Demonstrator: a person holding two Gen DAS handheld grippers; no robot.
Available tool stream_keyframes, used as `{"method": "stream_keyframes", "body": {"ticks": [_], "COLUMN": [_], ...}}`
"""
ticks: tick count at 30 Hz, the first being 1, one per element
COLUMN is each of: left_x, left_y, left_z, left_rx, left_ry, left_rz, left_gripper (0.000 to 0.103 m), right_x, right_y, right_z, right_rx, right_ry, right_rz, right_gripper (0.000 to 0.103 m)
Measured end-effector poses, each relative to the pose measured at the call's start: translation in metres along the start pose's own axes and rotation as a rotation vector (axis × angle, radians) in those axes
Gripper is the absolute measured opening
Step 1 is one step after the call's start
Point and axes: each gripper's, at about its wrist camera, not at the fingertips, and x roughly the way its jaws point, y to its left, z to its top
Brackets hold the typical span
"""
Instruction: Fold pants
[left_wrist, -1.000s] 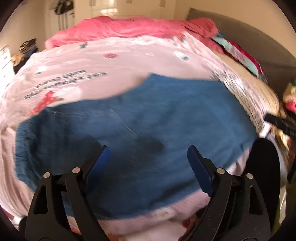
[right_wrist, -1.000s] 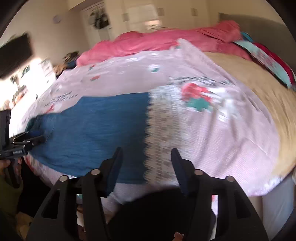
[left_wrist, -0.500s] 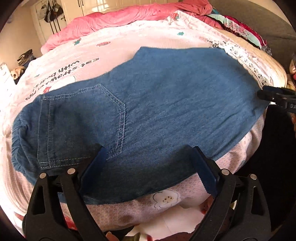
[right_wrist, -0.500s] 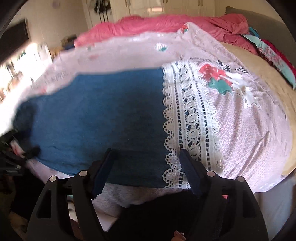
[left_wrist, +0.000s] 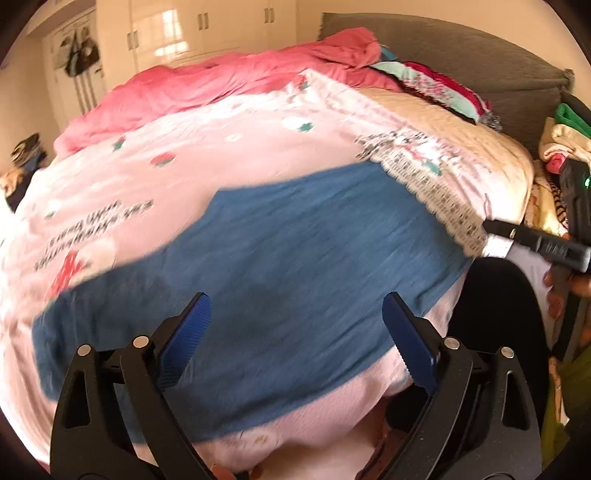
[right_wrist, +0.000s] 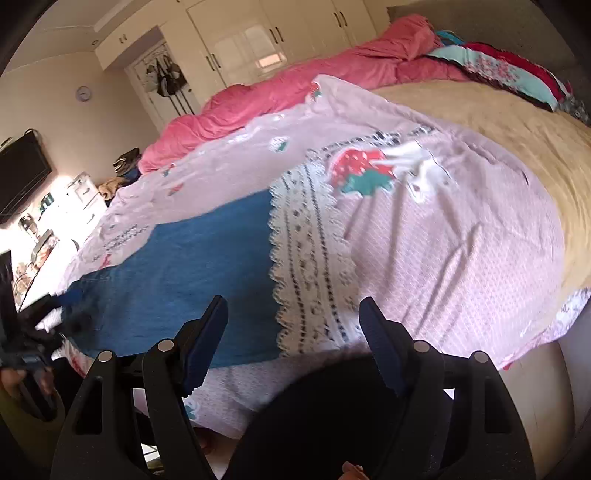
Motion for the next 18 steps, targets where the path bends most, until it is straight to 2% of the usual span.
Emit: {"method": "stream_keyframes", "body": {"ticks": [7,10,14,18], "left_x": [0.038,0.074,0.124,0.173], "left_y": [-0.023,-0.036,-0.052,-0.057], "left_z": [0.060,0.091,0.121,0.143], "left_rx": [0.061,0.096,0.176,0.158], "left_ry": [0.020,0.064,0.111,0.188], "left_rz": [-0.070,-0.110,-0.111,-0.220], "left_gripper": [0.089,0.089,0.089,0.089], "right_x": [0.012,0.019,0.029,0.037], "right_y": [-0.016,-0.022,-0.029,-0.030], "right_z": [-0.003,-0.004,-0.004,0.000], "right_rx": [0.083,0.104,0.166,0.174], "right_ry": [0.017,0.040,0.072,0.092], "right_rz": [0.000,0.017,0.052,0.072], "right_gripper": [0.072,0.072,0.072,0.073]}}
